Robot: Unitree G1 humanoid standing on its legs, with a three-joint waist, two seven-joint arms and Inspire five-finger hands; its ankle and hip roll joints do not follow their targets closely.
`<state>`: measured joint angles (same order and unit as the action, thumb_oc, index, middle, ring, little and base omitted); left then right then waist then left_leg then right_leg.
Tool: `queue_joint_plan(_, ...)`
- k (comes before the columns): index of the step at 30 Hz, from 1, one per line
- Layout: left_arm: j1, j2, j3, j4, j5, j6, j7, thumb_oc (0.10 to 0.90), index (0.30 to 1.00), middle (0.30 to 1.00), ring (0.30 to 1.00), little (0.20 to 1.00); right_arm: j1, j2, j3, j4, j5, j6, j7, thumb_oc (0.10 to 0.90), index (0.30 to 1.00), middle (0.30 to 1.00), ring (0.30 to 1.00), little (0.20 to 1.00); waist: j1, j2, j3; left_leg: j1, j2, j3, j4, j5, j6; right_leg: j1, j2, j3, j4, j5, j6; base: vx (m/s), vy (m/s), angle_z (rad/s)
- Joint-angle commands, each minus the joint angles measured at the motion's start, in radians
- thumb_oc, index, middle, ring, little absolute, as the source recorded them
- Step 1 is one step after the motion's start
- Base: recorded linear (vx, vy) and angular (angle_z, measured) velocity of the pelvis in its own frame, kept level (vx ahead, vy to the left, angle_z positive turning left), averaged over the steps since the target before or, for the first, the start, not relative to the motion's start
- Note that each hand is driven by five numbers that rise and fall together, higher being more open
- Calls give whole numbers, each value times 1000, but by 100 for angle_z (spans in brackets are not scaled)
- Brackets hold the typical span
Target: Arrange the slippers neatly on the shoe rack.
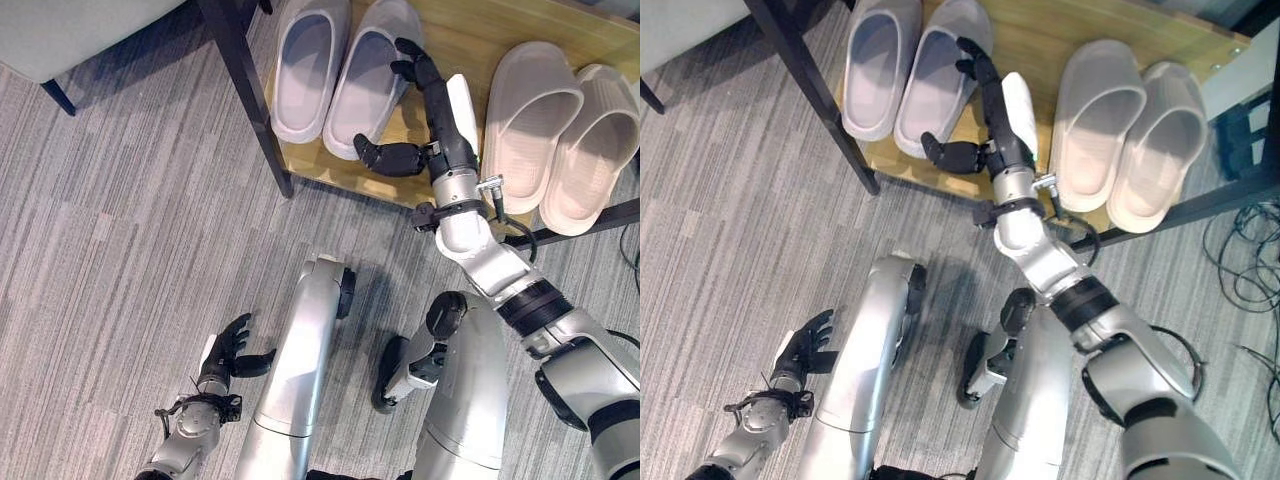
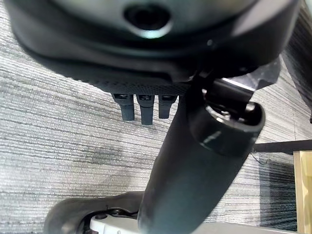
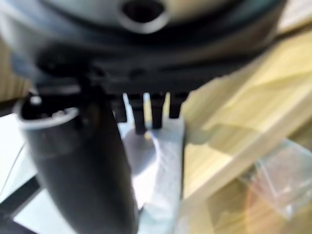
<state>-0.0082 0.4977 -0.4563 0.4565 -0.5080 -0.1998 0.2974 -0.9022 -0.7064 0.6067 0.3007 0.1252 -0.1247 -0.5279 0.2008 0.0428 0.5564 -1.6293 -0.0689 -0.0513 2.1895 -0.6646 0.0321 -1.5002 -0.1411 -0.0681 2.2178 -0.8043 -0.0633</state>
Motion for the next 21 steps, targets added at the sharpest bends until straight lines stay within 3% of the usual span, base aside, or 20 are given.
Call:
queue_joint_plan(1,80,20,-3,-115,44,-41,9,800,900,900,900,900,-24,-89,-113,-215,-36,-91,-29,800,900,900,900,900,6,-39,-36,59,-39,13,-43,-165,-24,-70,-26,55,-2,86,-80,15,15,-4)
queue_joint_plan(2,91,25,8,-126,51,-41,3,800,900,900,900,900,18,-128,-145,-290,-26,-115,-16,800,900,900,900,900,-4,-44,-36,59,-37,15,-42,-164,-24,-70,-25,56,-4,84,-77,0,0,0)
queue_joint_plan(9,112,28,27,-153,62,-35,-14,800,900,900,900,900,153,-189,-255,-482,31,-182,28,800,900,900,900,900,-37,-53,-36,59,-33,22,-33,-157,-23,-70,-17,60,-3,82,-70,2,7,-2)
queue_joint_plan(14,118,21,39,-156,58,-38,-14,800,900,900,900,900,211,-219,-302,-544,61,-212,47,800,900,900,900,900,-54,-55,-36,59,-29,26,-31,-149,-21,-70,-16,61,0,81,-67,-10,8,-5)
queue_joint_plan(21,151,7,82,-163,61,-49,-24,800,900,900,900,900,394,-275,-445,-690,122,-288,116,800,900,900,900,900,-97,-68,-36,59,-22,49,-29,-127,-19,-70,-9,77,4,83,-67,0,0,0)
